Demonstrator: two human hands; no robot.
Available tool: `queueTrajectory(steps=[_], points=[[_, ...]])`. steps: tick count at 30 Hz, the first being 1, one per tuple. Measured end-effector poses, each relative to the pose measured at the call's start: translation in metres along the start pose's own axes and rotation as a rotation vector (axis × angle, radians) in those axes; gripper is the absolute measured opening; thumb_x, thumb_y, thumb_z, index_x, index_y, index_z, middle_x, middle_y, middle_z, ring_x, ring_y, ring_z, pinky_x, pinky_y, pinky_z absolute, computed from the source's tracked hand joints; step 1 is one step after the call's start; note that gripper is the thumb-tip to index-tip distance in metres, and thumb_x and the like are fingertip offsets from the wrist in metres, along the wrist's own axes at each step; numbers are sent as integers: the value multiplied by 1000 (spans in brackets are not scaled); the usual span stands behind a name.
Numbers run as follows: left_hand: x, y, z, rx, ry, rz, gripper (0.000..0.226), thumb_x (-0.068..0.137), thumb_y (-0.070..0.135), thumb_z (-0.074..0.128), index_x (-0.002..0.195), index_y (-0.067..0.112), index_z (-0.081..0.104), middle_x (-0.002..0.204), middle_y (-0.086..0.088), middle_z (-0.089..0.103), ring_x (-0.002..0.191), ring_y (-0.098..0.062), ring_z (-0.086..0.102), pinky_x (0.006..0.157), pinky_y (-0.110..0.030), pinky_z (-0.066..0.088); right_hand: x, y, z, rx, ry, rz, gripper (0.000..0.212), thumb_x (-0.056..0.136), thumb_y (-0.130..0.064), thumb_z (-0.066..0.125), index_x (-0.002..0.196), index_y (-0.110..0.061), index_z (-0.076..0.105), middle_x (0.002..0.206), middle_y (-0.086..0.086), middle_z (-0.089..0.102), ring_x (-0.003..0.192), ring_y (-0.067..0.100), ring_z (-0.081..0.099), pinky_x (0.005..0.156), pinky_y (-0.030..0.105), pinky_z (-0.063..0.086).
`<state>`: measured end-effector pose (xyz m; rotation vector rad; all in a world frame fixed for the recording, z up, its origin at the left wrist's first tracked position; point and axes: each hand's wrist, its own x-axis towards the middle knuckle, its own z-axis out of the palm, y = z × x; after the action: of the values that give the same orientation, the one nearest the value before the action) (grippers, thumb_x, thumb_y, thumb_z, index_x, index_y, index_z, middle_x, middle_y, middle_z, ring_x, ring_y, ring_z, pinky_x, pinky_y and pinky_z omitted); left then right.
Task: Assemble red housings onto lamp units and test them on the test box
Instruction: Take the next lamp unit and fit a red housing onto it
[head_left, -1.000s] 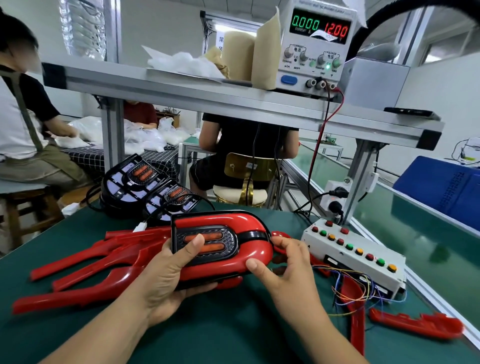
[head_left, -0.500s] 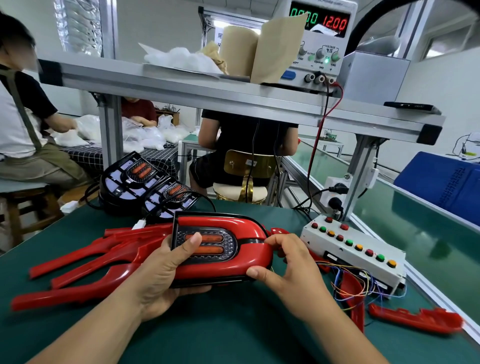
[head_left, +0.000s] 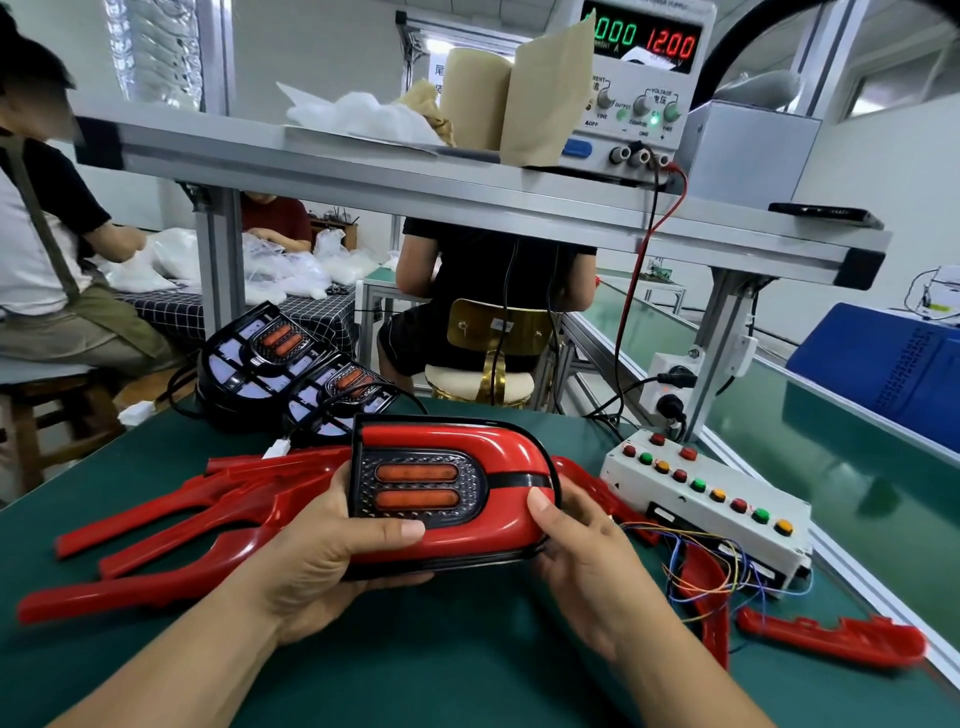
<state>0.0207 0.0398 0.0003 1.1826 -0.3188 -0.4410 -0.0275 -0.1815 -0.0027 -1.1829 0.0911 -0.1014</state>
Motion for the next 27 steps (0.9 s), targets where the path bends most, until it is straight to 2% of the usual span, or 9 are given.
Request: queueTrajectory(steps=[2,4,6,9,12,17,23,27], points=[[-2,1,2,17,-20,-10,94,47,6,88,130,28,50,117,-12,70,102,-36,70,72,-45,59,-2,-1,1,124,-115,105,53,75,-20,73,122,0,60,117,27,66,97,34,69,76,41,59],[-2,1,4,41,-8,-10,88,53,2,86,129,28,50,115,-10,71,101,-34,70,73,-44,59,-1,0,0,165,-133,128,48,77,-16,69,120,3,61,117,30,64,96,37,68,76,44,59],[-1,-1,6,37,42,8,79,61,2,87,127,28,53,114,-8,72,100,-31,71,73,-43,59,0,1,1,192,-114,109,45,79,-13,66,121,2,60,114,29,66,94,36,69,72,45,59],[1,-3,7,2,127,18,61,66,18,78,124,25,59,114,-4,73,99,-22,72,79,-38,57,1,0,1,231,-72,54,41,80,-11,65,120,-3,59,106,23,70,90,34,71,68,43,59],[-1,-3,6,56,34,-47,52,73,24,72,123,28,62,118,1,71,103,-16,70,88,-35,53,1,-2,-1,255,-53,28,42,79,-10,64,120,-2,58,106,24,70,91,34,72,67,42,59],[-3,-2,4,178,-13,-46,56,74,24,73,126,38,55,120,9,70,107,-13,68,86,-33,55,1,-3,-2,243,-63,37,45,76,-8,66,120,-2,57,110,26,69,92,36,71,69,46,59],[-5,-4,10,266,19,35,66,67,35,76,128,37,52,118,13,69,105,-8,68,75,-26,58,2,-3,-3,212,-72,54,47,73,-8,72,119,-10,60,112,21,70,93,35,71,70,45,58],[-4,-3,7,247,-11,19,62,71,32,74,129,33,53,119,11,69,106,-10,68,76,-26,58,2,-4,-6,207,-111,58,45,76,-8,71,120,-6,61,115,24,68,97,36,70,73,45,58]])
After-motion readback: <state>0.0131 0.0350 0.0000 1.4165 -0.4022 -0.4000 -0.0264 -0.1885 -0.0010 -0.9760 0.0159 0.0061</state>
